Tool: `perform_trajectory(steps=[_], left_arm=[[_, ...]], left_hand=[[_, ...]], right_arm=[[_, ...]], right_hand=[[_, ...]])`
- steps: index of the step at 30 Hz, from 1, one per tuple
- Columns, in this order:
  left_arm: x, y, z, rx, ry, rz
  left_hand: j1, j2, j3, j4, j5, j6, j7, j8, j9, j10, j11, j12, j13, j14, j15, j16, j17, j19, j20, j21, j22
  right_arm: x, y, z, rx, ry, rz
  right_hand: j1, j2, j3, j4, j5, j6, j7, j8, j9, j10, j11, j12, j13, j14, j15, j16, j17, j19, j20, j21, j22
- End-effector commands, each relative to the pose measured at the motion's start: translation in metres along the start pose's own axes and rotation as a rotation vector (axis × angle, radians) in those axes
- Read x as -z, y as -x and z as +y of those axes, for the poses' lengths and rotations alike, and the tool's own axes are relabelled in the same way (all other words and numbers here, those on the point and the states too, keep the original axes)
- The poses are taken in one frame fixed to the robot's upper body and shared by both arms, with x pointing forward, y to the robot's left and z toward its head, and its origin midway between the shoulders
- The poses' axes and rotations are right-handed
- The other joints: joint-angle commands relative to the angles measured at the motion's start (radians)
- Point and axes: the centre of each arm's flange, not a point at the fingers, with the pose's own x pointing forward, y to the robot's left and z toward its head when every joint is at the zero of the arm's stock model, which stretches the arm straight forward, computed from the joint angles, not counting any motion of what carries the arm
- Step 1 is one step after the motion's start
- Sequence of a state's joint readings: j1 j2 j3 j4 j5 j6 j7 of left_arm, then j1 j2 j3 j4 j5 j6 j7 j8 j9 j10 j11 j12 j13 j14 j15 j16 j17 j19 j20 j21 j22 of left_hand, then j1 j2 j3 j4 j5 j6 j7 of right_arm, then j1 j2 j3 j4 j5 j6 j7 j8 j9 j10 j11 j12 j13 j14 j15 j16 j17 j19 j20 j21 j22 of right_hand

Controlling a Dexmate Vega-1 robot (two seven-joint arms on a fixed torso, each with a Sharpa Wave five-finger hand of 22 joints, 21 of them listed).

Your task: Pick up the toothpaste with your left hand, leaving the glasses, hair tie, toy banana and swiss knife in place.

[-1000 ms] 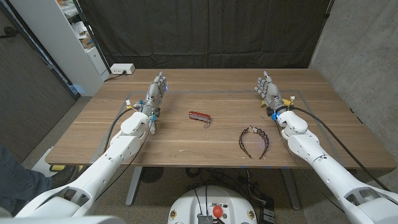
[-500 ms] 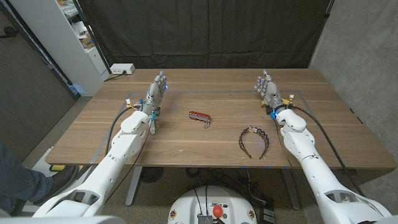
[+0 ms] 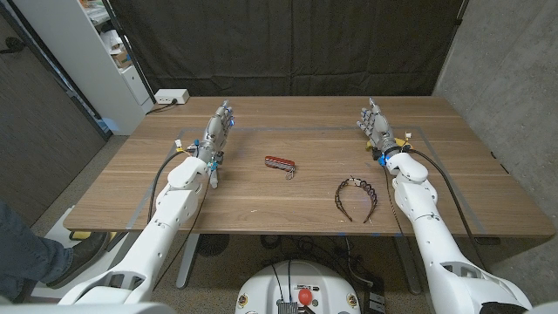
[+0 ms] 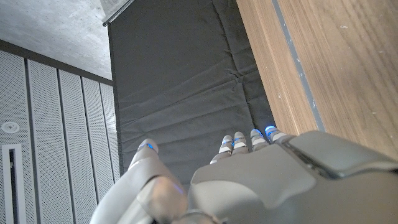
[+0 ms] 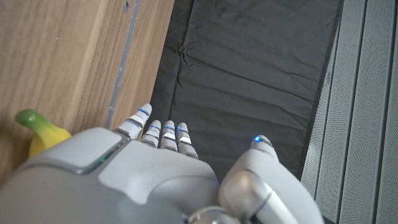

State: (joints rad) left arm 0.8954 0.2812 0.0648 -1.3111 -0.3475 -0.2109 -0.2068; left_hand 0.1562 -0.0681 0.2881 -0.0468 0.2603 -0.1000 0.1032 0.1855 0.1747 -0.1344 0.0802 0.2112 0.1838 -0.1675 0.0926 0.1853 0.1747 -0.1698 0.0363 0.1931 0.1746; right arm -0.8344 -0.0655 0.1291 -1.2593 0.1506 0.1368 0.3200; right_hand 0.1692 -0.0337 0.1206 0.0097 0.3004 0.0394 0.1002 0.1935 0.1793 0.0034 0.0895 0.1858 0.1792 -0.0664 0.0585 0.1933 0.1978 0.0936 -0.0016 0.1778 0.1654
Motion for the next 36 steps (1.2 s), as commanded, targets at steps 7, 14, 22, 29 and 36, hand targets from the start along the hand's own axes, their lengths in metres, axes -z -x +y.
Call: perform_trajectory(steps=[7,14,22,29,36], left_arm=[[-0.008,0.015,0.005,0.006,0.006,-0.049],[-0.009,0.017,0.004,0.011,0.007,-0.062],[-0.008,0.021,0.003,0.015,0.013,-0.063],[-0.012,0.028,0.003,0.041,0.035,-0.091],[-0.013,0.035,-0.001,0.058,0.038,-0.116]], left_hand=[[0.01,0.005,0.003,-0.005,0.001,0.02,0.006,0.012,0.002,0.013,-0.001,0.006,0.005,-0.001,0.001,0.01,0.006,-0.025,0.009,0.006,0.004],[0.011,0.007,0.003,-0.006,0.0,0.024,0.005,0.013,0.002,0.016,-0.002,0.007,0.005,0.002,0.0,0.01,0.005,-0.024,0.01,0.006,0.004],[0.011,0.008,0.003,-0.006,-0.001,0.029,0.004,0.013,0.002,0.022,-0.003,0.009,0.005,0.006,0.0,0.01,0.005,-0.023,0.011,0.006,0.004],[0.012,0.01,0.002,-0.007,-0.001,0.033,0.004,0.013,0.002,0.024,-0.004,0.009,0.005,0.009,0.0,0.011,0.005,-0.023,0.011,0.006,0.004],[0.013,0.012,0.002,-0.008,-0.002,0.039,0.003,0.014,0.002,0.031,-0.004,0.01,0.005,0.015,-0.001,0.012,0.005,-0.02,0.013,0.007,0.004]], right_arm=[[0.004,-0.005,0.005,-0.004,-0.007,0.011],[0.005,-0.003,0.005,-0.003,-0.008,0.011],[0.004,0.0,0.002,0.0,-0.01,0.011],[0.003,0.003,0.0,0.003,-0.01,0.013],[0.007,0.004,0.002,-0.002,-0.015,0.021]], right_hand=[[0.008,0.003,0.005,-0.001,0.007,0.002,0.001,0.003,0.004,0.0,0.005,0.006,0.004,-0.008,0.001,0.007,0.002,0.0,0.005,0.006,0.005],[0.008,0.003,0.004,-0.001,0.007,0.002,0.0,0.002,0.004,-0.001,0.006,0.006,0.004,-0.008,0.002,0.007,0.002,-0.001,0.008,0.006,0.005],[0.008,0.004,0.003,-0.001,0.007,0.002,0.001,0.002,0.004,0.0,0.006,0.007,0.004,-0.007,0.002,0.008,0.002,-0.001,0.008,0.007,0.005],[0.009,0.005,0.003,-0.002,0.007,0.004,0.0,0.002,0.004,0.0,0.005,0.007,0.004,-0.007,0.002,0.008,0.002,-0.001,0.007,0.008,0.005],[0.009,0.006,0.002,-0.002,0.007,0.005,-0.001,0.002,0.004,0.0,0.003,0.007,0.005,-0.006,0.002,0.008,0.002,-0.001,0.007,0.008,0.005]])
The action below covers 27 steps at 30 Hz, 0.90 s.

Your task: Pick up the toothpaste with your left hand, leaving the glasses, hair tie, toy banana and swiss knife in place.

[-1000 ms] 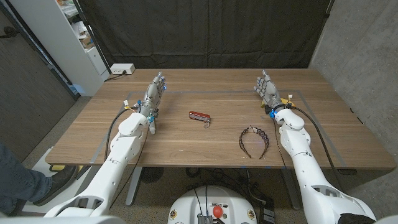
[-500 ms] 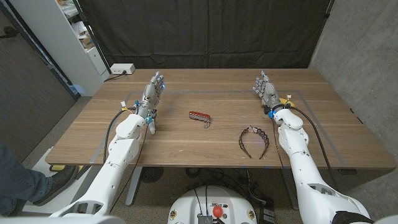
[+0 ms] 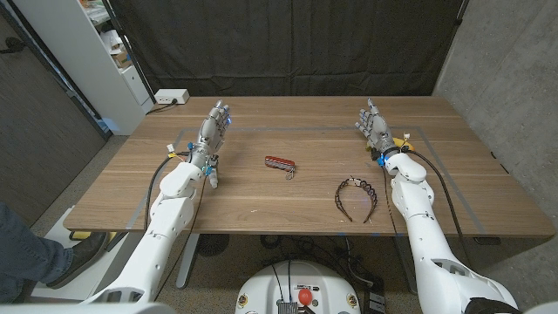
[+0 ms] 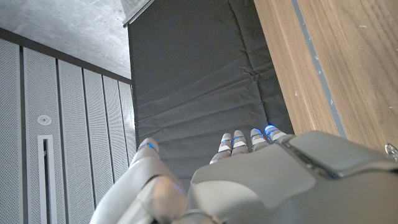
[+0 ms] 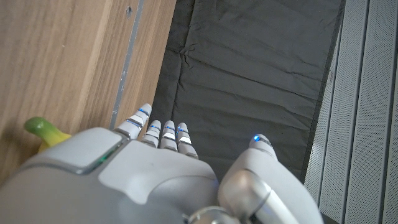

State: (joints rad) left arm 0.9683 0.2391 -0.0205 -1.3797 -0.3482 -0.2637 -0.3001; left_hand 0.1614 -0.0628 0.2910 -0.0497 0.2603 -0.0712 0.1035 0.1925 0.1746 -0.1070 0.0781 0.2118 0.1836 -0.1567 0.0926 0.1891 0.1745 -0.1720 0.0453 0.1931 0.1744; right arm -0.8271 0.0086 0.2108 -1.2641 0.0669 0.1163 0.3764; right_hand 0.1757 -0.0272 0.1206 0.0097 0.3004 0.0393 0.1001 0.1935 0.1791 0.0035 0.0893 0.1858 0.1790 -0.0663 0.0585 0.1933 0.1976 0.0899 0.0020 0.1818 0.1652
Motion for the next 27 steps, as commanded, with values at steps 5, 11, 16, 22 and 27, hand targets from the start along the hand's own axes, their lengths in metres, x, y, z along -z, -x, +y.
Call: perform_trajectory(steps=[5,11,16,22,27], left_arm=[[-0.006,0.015,-0.003,0.025,0.007,-0.05],[-0.011,0.021,0.002,0.019,-0.036,-0.058],[-0.015,0.023,0.008,0.014,-0.042,-0.065],[-0.015,0.024,0.015,0.018,-0.052,-0.08],[-0.013,0.026,0.021,0.026,-0.056,-0.083]], left_hand=[[0.009,0.008,-0.001,-0.005,-0.003,0.016,0.001,0.008,0.002,0.007,-0.002,0.01,0.006,0.006,-0.002,0.007,0.006,-0.018,0.005,0.007,0.005],[0.01,0.01,-0.001,-0.006,-0.003,0.019,0.002,0.008,0.002,0.01,-0.003,0.01,0.006,0.01,-0.004,0.008,0.006,-0.017,0.007,0.007,0.005],[0.012,0.012,-0.001,-0.006,-0.003,0.021,0.001,0.008,0.002,0.013,-0.005,0.011,0.006,0.012,-0.004,0.008,0.006,-0.017,0.008,0.007,0.005],[0.013,0.013,-0.001,-0.007,-0.004,0.024,-0.001,0.008,0.003,0.015,-0.006,0.011,0.006,0.016,-0.005,0.008,0.006,-0.017,0.01,0.006,0.005],[0.014,0.014,-0.001,-0.008,-0.004,0.027,-0.001,0.007,0.003,0.019,-0.008,0.012,0.006,0.02,-0.006,0.009,0.005,-0.017,0.012,0.006,0.005]], right_arm=[[0.001,0.005,0.001,-0.005,0.002,0.006],[0.0,0.006,0.002,-0.005,0.007,0.002],[0.0,0.008,0.002,0.0,0.008,0.001],[0.0,0.009,0.004,0.008,0.007,-0.006],[-0.002,0.008,0.005,0.016,0.008,-0.008]], right_hand=[[0.003,0.0,0.002,-0.002,0.007,0.005,0.0,0.002,0.005,0.001,0.004,0.007,0.005,-0.006,0.003,0.008,0.003,0.003,0.004,0.005,0.005],[0.003,0.001,0.002,-0.003,0.007,0.005,0.0,0.002,0.005,0.001,0.005,0.007,0.005,-0.006,0.002,0.008,0.003,0.003,0.003,0.005,0.005],[0.004,0.002,0.001,-0.003,0.007,0.004,0.0,0.001,0.005,0.0,0.005,0.007,0.005,-0.006,0.002,0.008,0.003,0.003,0.003,0.006,0.005],[0.004,0.002,0.001,-0.003,0.007,0.004,-0.001,0.001,0.005,0.001,0.004,0.007,0.005,-0.005,0.001,0.008,0.003,0.004,0.003,0.006,0.005],[0.004,0.002,0.0,-0.004,0.007,0.005,-0.001,0.001,0.005,0.001,0.003,0.007,0.005,-0.005,0.001,0.008,0.003,0.003,0.003,0.006,0.005]])
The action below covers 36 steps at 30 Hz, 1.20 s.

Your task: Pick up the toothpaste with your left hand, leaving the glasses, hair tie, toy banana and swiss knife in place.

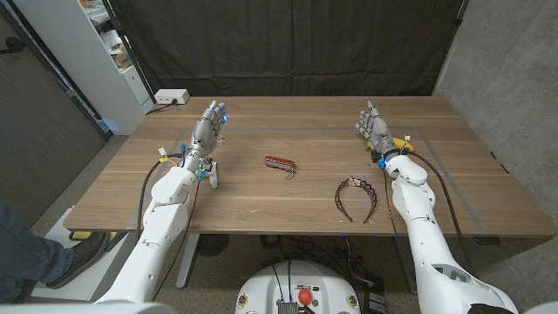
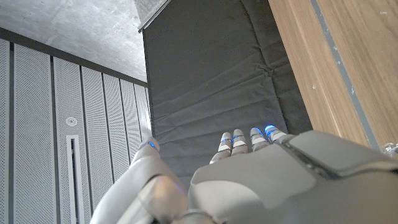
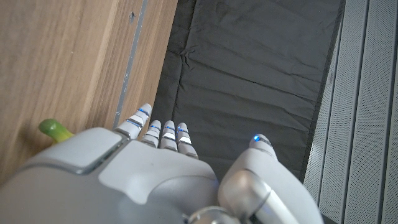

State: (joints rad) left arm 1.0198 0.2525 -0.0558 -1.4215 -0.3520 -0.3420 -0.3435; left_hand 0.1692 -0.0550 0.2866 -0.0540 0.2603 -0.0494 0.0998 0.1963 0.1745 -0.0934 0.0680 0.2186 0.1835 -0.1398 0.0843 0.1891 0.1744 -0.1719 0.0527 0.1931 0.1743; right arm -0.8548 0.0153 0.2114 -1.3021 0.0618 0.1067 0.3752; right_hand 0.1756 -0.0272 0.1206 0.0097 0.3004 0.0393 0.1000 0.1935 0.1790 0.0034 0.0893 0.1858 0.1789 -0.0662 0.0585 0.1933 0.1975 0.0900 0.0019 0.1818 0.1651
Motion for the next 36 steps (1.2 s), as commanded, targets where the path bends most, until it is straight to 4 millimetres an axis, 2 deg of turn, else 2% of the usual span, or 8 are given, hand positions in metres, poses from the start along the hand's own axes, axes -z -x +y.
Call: perform_trajectory(steps=[1,18,36], left_arm=[[0.002,0.007,0.015,0.0,-0.02,-0.016],[-0.002,0.022,0.024,-0.009,-0.022,-0.059],[-0.002,0.039,0.031,-0.021,-0.05,-0.058]], left_hand=[[0.006,0.006,0.003,-0.004,-0.004,0.005,0.002,0.003,0.003,0.006,0.002,0.005,0.006,0.003,0.001,0.009,0.006,-0.017,0.005,0.006,0.005],[0.009,0.01,0.003,-0.006,-0.005,0.016,0.0,0.004,0.003,0.016,-0.004,0.006,0.006,0.014,0.0,0.01,0.005,-0.018,0.007,0.005,0.005],[0.013,0.013,0.003,-0.008,-0.007,0.026,-0.001,0.005,0.003,0.024,-0.006,0.007,0.006,0.021,-0.003,0.009,0.005,-0.018,0.009,0.005,0.005]], right_arm=[[-0.003,0.001,0.003,0.016,0.005,-0.011],[-0.004,-0.003,0.01,0.024,0.011,-0.019],[-0.004,-0.011,0.009,0.023,0.012,-0.015]], right_hand=[[0.004,0.003,0.0,-0.004,0.007,0.005,-0.001,0.001,0.005,0.001,0.004,0.007,0.005,-0.005,0.001,0.009,0.003,0.003,0.003,0.006,0.005],[0.006,0.005,-0.001,-0.005,0.007,0.004,-0.002,0.0,0.005,0.002,0.003,0.007,0.005,-0.005,0.003,0.009,0.003,0.002,0.003,0.006,0.005],[0.008,0.006,-0.002,-0.007,0.007,0.004,-0.002,0.0,0.005,0.002,0.004,0.007,0.005,-0.003,0.003,0.009,0.003,0.002,0.004,0.007,0.005]])
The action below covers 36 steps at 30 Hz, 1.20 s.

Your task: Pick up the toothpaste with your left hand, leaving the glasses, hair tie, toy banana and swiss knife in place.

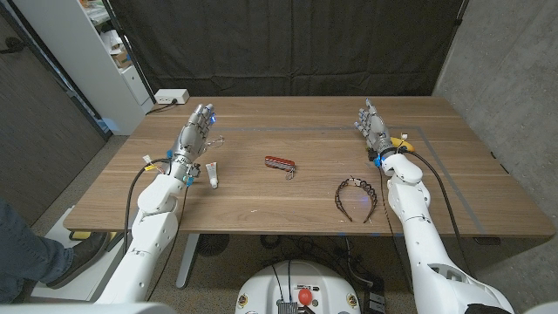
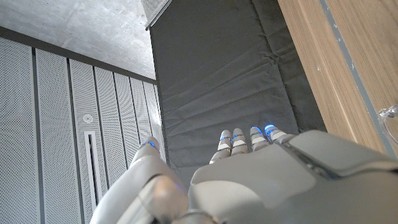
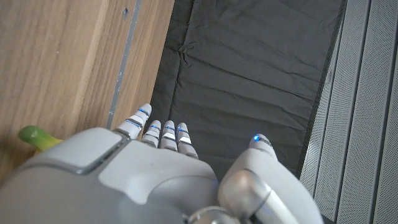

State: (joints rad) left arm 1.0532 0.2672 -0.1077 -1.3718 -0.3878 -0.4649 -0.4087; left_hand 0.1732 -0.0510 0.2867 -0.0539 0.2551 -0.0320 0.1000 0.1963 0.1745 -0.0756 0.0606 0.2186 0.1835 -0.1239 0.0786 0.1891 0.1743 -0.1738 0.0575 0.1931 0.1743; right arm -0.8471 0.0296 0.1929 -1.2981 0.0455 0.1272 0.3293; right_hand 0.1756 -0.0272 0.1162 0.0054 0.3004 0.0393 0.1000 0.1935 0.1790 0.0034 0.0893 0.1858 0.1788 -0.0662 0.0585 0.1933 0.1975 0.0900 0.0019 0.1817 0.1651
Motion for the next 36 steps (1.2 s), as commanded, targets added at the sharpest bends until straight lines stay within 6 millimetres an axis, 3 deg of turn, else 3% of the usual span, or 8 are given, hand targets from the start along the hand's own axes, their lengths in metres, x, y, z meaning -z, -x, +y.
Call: perform_trajectory(steps=[1,36], left_arm=[[-0.002,0.011,0.006,-0.018,-0.023,-0.004],[-0.015,0.038,0.011,0.003,-0.126,0.045]], left_hand=[[0.009,0.009,0.003,-0.009,-0.002,0.01,-0.001,0.005,0.003,0.007,0.002,0.007,0.006,0.006,0.003,0.009,0.005,-0.016,0.004,0.005,0.005],[0.017,0.015,0.002,-0.015,-0.005,0.026,-0.004,0.004,0.003,0.02,-0.003,0.006,0.006,0.017,0.0,0.007,0.005,-0.019,0.014,0.003,0.005]], right_arm=[[-0.001,-0.006,0.0,-0.002,0.0,0.001],[-0.004,-0.002,-0.003,-0.011,-0.007,-0.034]], right_hand=[[0.008,0.006,0.002,-0.003,0.007,0.004,-0.002,0.0,0.005,0.002,0.004,0.007,0.006,-0.003,0.003,0.009,0.003,0.002,0.004,0.007,0.005],[0.008,0.006,-0.003,-0.005,0.007,0.007,-0.005,0.0,0.005,0.004,0.0,0.007,0.006,-0.001,-0.002,0.01,0.004,0.005,0.001,0.008,0.005]])
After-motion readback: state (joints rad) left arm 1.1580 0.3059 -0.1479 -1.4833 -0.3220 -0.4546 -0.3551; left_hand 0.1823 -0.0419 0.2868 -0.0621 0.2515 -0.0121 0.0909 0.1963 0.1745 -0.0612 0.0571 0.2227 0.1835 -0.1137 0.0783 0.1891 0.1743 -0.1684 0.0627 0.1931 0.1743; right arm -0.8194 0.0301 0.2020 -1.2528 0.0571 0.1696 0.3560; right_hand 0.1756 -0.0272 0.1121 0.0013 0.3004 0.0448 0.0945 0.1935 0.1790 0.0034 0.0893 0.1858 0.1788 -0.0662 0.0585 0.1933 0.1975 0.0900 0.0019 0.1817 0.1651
